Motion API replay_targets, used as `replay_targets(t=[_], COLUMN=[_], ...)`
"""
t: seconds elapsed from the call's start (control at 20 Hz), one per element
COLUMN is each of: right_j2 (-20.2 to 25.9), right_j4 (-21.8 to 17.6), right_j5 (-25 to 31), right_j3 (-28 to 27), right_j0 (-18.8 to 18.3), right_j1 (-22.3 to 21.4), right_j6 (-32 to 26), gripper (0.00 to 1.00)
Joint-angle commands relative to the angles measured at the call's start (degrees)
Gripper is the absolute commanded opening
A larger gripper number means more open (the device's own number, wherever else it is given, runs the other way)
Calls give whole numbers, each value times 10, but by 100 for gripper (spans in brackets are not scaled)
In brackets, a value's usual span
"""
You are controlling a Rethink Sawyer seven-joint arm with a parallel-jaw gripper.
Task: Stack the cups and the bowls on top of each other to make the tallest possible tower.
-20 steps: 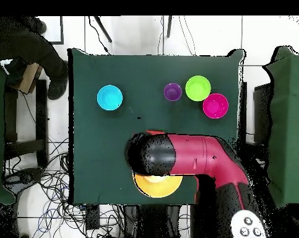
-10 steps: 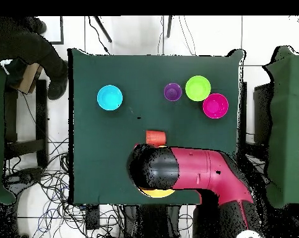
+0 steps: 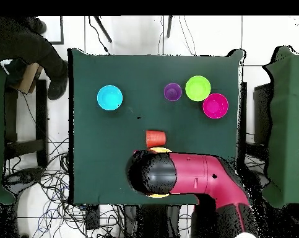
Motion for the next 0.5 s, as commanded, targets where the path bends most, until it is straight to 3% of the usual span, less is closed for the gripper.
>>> replay_targets(t=[0.05, 0.5], right_j2=[19, 6], right_j4=[-43, -81], right_j5=[-54, -110], right_j3=[45, 36], right_j0=[6, 12], right_j1=[57, 110], right_j6=[-41, -17], gripper=[0, 0])
